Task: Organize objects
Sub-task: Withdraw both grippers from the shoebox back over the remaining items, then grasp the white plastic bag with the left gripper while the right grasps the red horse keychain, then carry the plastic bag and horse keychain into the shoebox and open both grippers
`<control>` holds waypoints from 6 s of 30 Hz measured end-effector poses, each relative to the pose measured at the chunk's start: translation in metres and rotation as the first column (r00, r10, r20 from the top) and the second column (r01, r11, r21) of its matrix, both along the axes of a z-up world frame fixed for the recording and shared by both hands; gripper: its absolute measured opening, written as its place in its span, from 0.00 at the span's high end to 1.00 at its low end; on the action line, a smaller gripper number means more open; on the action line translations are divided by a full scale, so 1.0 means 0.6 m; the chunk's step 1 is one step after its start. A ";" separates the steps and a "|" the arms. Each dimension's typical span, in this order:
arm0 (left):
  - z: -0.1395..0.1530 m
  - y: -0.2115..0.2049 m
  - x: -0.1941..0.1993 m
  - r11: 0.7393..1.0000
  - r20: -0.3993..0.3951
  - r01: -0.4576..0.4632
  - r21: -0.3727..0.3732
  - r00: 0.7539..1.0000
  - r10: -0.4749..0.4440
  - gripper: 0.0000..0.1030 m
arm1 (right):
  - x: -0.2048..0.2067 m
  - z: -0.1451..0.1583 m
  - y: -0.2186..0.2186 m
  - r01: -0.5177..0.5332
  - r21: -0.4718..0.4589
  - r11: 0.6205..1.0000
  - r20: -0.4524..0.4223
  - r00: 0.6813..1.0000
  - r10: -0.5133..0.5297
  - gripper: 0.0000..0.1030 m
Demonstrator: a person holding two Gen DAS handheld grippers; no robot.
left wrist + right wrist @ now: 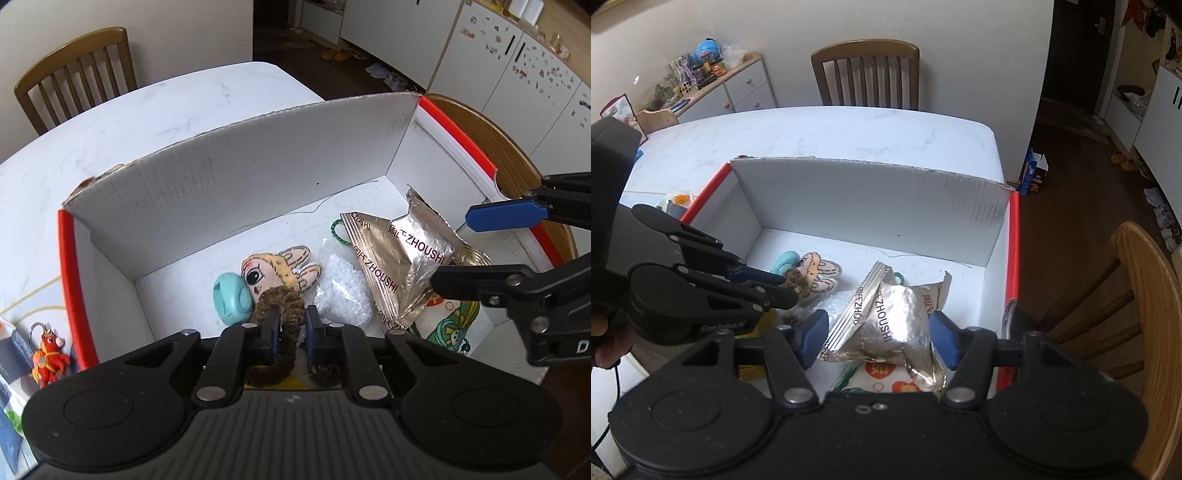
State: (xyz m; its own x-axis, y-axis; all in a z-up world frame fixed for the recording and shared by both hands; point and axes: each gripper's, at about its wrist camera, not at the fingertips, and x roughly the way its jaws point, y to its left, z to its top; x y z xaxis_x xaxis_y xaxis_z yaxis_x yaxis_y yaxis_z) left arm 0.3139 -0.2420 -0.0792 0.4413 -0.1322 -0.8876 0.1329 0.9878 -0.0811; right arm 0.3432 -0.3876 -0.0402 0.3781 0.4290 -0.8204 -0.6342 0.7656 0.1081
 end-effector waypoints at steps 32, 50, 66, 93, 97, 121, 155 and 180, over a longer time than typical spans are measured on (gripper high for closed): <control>0.155 0.104 -0.158 0.992 0.243 -0.088 -0.088 0.964 0.107 0.27 | -0.102 0.109 0.009 0.023 0.172 0.985 0.044 0.999 -0.031 0.11; 0.169 0.260 -0.241 0.986 0.313 -0.135 -0.093 0.937 0.158 0.01 | -0.163 0.132 0.167 -0.012 0.194 0.981 0.058 0.998 0.000 0.05; 0.111 0.420 -0.278 0.974 0.318 -0.213 -0.082 0.920 0.228 0.01 | -0.186 0.123 0.333 -0.073 0.143 0.987 0.046 0.997 0.067 0.06; -0.002 0.440 -0.208 0.956 0.257 -0.282 -0.087 0.920 0.295 0.01 | -0.081 0.032 0.488 0.018 0.003 1.000 -0.043 0.999 -0.018 0.19; -0.016 0.428 -0.182 0.948 0.224 -0.297 -0.111 0.922 0.315 0.01 | -0.061 0.014 0.505 0.046 -0.018 0.999 -0.080 0.996 -0.047 0.21; -0.081 0.423 -0.148 0.943 0.176 -0.323 -0.079 0.927 0.332 0.40 | -0.030 -0.077 0.521 0.116 -0.091 0.989 -0.181 0.975 -0.131 0.35; -0.058 0.515 -0.246 0.909 0.147 -0.400 -0.117 0.898 0.415 0.62 | -0.104 -0.124 0.582 -0.071 -0.199 0.977 -0.058 0.996 0.061 0.64; 0.063 0.459 -0.311 0.947 0.182 -0.297 -0.126 0.931 0.316 0.65 | -0.190 0.031 0.460 -0.090 0.000 0.996 -0.088 0.992 0.090 0.67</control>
